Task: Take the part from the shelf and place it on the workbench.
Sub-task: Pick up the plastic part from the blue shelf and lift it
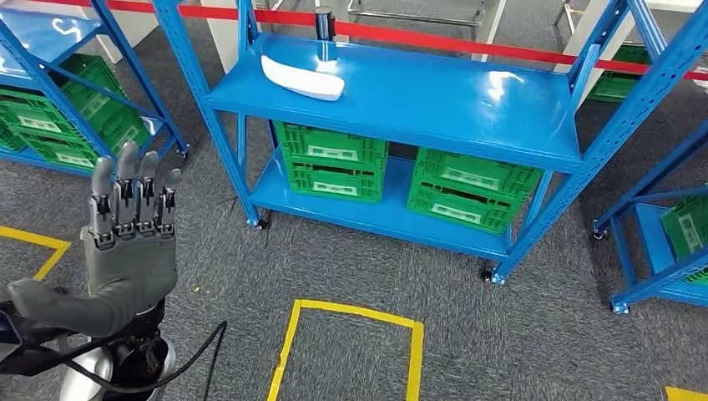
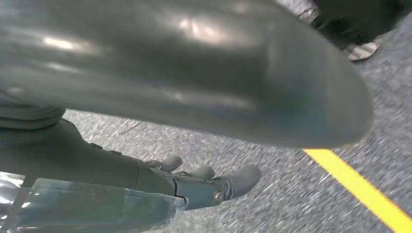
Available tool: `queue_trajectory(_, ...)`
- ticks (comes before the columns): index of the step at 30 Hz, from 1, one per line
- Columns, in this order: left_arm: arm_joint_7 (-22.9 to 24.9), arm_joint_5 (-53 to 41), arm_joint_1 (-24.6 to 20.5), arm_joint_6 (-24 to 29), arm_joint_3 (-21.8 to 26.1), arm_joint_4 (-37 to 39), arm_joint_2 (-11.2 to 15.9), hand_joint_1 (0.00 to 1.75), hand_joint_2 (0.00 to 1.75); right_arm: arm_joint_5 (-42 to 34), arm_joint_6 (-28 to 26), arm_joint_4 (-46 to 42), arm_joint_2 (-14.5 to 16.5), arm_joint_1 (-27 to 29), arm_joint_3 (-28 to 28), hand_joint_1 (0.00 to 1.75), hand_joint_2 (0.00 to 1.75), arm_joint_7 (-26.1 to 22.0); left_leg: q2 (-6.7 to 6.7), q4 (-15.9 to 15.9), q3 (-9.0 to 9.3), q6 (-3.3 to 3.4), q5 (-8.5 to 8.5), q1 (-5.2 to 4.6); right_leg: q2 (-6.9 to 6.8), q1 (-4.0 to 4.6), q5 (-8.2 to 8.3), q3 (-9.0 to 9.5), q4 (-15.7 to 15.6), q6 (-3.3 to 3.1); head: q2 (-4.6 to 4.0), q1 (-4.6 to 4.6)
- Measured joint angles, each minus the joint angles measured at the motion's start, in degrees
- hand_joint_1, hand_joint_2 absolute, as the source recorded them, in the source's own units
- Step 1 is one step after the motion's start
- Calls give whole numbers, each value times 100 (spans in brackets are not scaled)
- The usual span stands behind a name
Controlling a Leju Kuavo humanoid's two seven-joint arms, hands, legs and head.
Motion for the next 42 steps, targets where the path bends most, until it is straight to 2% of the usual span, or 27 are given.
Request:
queue_trajectory(2, -19, 27, 3, -4, -69, 41, 31, 0, 0, -8, 0, 21, -11, 6, -2, 0, 0, 9, -22, -17, 4, 11, 4, -6, 12, -7, -244, -408, 732, -7, 0, 3)
queue_trajectory(3, -38, 35, 8, -5, -98, 68, 49, 0, 0, -8, 0, 34, -13, 10, -2, 0, 0, 14, -35, -15, 4, 7, -1, -7, 13, -16, -271, -534, 923, 23, 0, 1)
queue_trajectory(4, -62, 39, 8, -7, -122, 93, 68, 0, 0, -8, 1, 46, -13, 10, -2, 0, 0, 19, -49, -10, 7, -2, -8, -6, 13, -31, -206, -550, 891, 75, 0, 2)
queue_trajectory(5, -85, 40, 8, -10, -139, 111, 86, 0, 0, -8, 1, 56, -11, 9, -2, 0, 0, 21, -64, 3, 12, -19, -20, -1, 12, -51, -57, -439, 617, 139, 0, 2)
queue_trajectory(7, -124, 41, 6, -17, -156, 136, 115, 0, 0, -9, 1, 65, -9, -1, -2, 0, 0, 22, -86, 77, 3, -84, -77, -4, 17, -87, 283, -53, -200, 226, 0, 6)
queue_trajectory(9, -150, 45, 2, -29, -165, 150, 143, 0, 0, -11, 2, 76, -4, -19, -2, 0, 0, 23, -98, 165, -22, -156, -148, -21, 24, -81, 419, 153, -596, 159, 0, 3)
queue_trajectory(11, -159, 46, -2, -46, -181, 155, 168, 0, 0, -17, 6, 87, 5, -32, -2, 0, 0, 21, -99, 199, -32, -200, -191, -15, 27, -67, 407, 163, -590, 36, 0, 0)
queue_trajectory(13, -161, 49, -6, -55, -195, 156, 192, 0, 0, -24, 13, 95, 21, -34, -2, 0, 0, 10, -86, 324, -84, -253, -283, 8, 28, -89, 394, 191, -600, -39, 0, -4)
queue_trajectory(15, -161, 52, -12, -55, -202, 156, 215, 0, 0, -28, 16, 98, 32, -37, -3, 0, 0, -8, -66, 863, -347, -324, -559, 35, 26, -103, 373, 224, -606, -97, 0, -14)
queue_trajectory(17, -161, 53, -14, -55, -210, 160, 235, 0, 0, -29, 16, 99, 36, -39, -4, 0, 0, -20, -48, 1666, -783, -370, -873, 62, 25, -88, 348, 240, -603, -128, 0, -17)
queue_trajectory(18, -161, 53, -14, -56, -213, 163, 245, 0, 0, -28, 17, 100, 39, -38, -4, 0, 0, -23, -42, 1919, -943, -373, -919, 70, 25, -77, 333, 250, -602, -132, 0, -19)
queue_trajectory(19, -161, 53, -16, -58, -215, 165, 255, 0, 0, -27, 17, 102, 40, -37, -4, 0, 0, -25, -38, 1954, -998, -360, -850, 72, 27, -64, 315, 269, -602, -132, 0, -19)
queue_trajectory(21, -162, 53, -33, -63, -218, 167, 270, 0, 0, -22, 18, 106, 50, -38, -4, 0, 0, -27, -36, 1353, -750, -267, -435, 52, 31, -29, 269, 341, -608, -131, 0, -19)
queue_trajectory(23, -168, 51, -67, -63, -220, 166, 277, 0, 0, -16, 14, 111, 83, -53, -3, 0, 0, -27, 0, 581, -378, -107, -132, -8, 30, -9, 224, 410, -628, -115, 0, -9)
queue_trajectory(25, -185, 27, -94, -56, -220, 158, 282, 0, 0, -10, 7, 119, 119, -78, -3, 0, 0, -21, 34, 256, -231, 3, -117, -72, 18, -12, 219, 443, -642, -60, 0, -2)
queue_trajectory(27, -205, -20, -98, -47, -221, 149, 287, 0, 0, -5, 3, 125, 137, -92, -2, 0, 0, -10, 25, 105, -100, 59, -122, -81, 1, -17, 268, 485, -622, 33, 0, -5)
queue_trajectory(29, -221, -58, -104, -39, -228, 140, 289, 0, 0, -3, 2, 131, 149, -105, 1, 0, 0, -3, 15, -35, 112, 94, -103, -58, 1, -24, 207, 441, -432, 65, 0, 3)
queue_trajectory(30, -227, -74, -102, -34, -234, 137, 288, 0, 0, -3, 2, 133, 149, -115, 1, 0, 0, -1, 13, -73, 185, 95, -100, -47, 7, -28, 91, 303, -188, 42, 0, 7)
queue_trajectory(32, -230, -98, -81, -21, -243, 136, 288, 0, 0, -8, 1, 136, 133, -125, 1, 0, 0, 2, -3, -78, 219, 90, -133, -50, 16, -32, -174, -162, 537, 17, 0, 6)
queue_trajectory(33, -231, -107, -60, -14, -245, 136, 288, 0, 0, -9, 1, 137, 122, -119, 0, 0, 0, 4, -19, -76, 235, 81, -162, -49, 19, -41, -251, -392, 824, 39, 0, 4)
queue_trajectory(34, -231, -114, -39, -9, -246, 136, 288, 0, 0, -9, 1, 139, 116, -110, 0, 0, 0, 4, -36, -74, 264, 64, -196, -43, 20, -54, -234, -531, 926, 83, 0, 3)
queue_trajectory(35, -231, -119, -19, -6, -246, 136, 288, 0, 0, -9, 1, 140, 110, -102, 0, 0, 0, 5, -51, -68, 311, 39, -239, -33, 20, -74, -111, -550, 801, 154, 0, 4)
queue_trajectory(37, -233, -133, 7, -2, -246, 135, 288, 0, 0, -10, 1, 145, 104, -91, 0, 0, 0, 4, -69, -34, 411, -34, -363, -10, 14, -126, 356, -310, 36, 304, 0, 9)
queue_trajectory(38, -236, -150, 15, 2, -246, 134, 288, 0, 0, -10, -2, 153, 105, -91, 0, 0, 0, 3, -74, -6, 450, -77, -431, -9, 12, -135, 511, -195, -312, 311, 0, 18)
queue_trajectory(40, -244, -193, 31, 14, -246, 120, 288, 0, 0, -14, -11, 169, 106, -100, -1, 0, 0, 3, -76, 36, 460, -155, -535, -22, 16, -117, 624, -97, -602, 176, 0, 23)
queue_trajectory(41, -248, -212, 41, 21, -247, 111, 288, 0, 0, -14, -14, 174, 107, -103, -1, 0, 0, 2, -79, 48, 474, -183, -566, -22, 23, -97, 583, -94, -601, 77, 0, 19)
queue_trajectory(42, -250, -226, 51, 26, -249, 98, 288, 0, 0, -13, -15, 174, 107, -102, -1, 0, 0, 2, -77, 68, 464, -204, -587, -12, 33, -100, 581, -64, -593, 17, 0, 9)
